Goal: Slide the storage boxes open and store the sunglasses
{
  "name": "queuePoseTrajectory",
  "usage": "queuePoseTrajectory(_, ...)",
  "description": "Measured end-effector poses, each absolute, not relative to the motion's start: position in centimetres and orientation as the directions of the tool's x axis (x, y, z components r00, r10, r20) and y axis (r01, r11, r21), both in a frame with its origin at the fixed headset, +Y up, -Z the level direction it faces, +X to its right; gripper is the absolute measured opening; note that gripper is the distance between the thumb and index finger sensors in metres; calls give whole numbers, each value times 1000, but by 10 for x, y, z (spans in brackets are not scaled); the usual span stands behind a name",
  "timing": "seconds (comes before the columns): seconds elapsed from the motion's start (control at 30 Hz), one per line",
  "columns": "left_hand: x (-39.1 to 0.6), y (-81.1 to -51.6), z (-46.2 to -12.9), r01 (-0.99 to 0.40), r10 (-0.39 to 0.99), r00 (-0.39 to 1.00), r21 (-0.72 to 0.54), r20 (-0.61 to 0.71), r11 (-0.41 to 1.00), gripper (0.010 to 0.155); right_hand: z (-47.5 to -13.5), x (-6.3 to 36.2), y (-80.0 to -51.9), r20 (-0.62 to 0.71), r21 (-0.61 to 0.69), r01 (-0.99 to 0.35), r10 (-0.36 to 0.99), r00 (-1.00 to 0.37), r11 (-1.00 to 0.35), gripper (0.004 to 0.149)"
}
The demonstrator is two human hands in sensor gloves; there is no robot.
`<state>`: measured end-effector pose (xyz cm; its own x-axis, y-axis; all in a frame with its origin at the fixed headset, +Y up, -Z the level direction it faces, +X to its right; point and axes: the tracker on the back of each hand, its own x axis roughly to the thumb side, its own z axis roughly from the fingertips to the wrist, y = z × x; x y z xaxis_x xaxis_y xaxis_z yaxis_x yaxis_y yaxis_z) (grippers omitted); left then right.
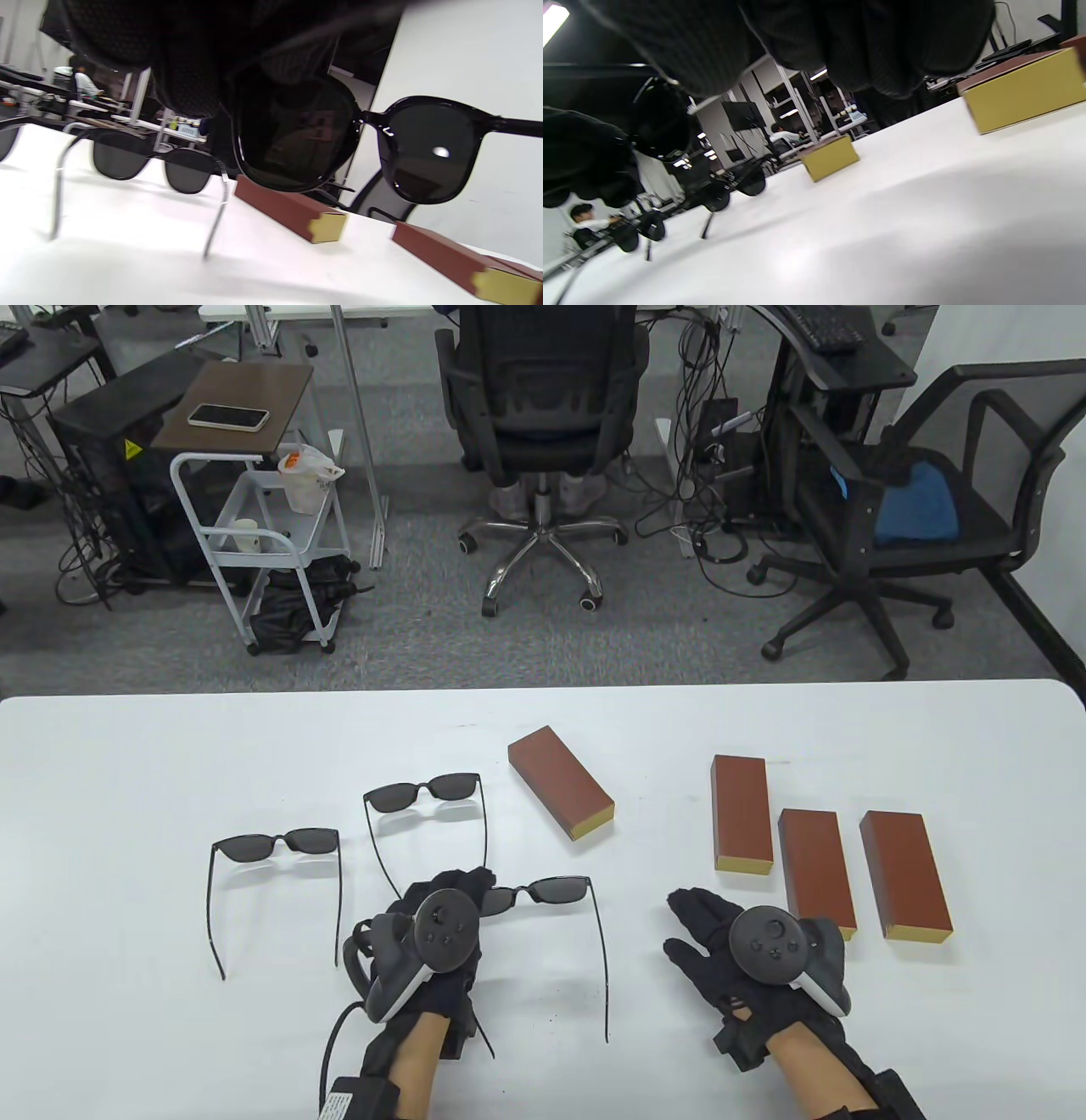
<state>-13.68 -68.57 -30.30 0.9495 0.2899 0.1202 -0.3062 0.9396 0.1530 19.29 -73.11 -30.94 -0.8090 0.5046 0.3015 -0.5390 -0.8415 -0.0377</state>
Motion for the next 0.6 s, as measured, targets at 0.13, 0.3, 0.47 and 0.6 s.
queuePoseTrajectory(0.13, -120, -681, -297, -315, 281, 938, 165, 202, 935, 40, -308, 191, -728, 332, -45, -620, 574, -748, -783, 59)
queuePoseTrajectory(0.3, -101, -679, -291, -298, 249, 931, 162, 266, 941, 40, -308, 190, -725, 363, -1, -707, 659, -659, -707, 61)
queuePoseTrajectory(0.47, -91, -678, -287, -300, 246, 922, 147, 299, 943, 40, -309, 188, -725, 366, 48, -759, 718, -592, -650, 60)
queuePoseTrajectory(0.6, -88, -677, -286, -297, 244, 918, 134, 312, 945, 40, -309, 187, -726, 376, 67, -762, 724, -579, -645, 55)
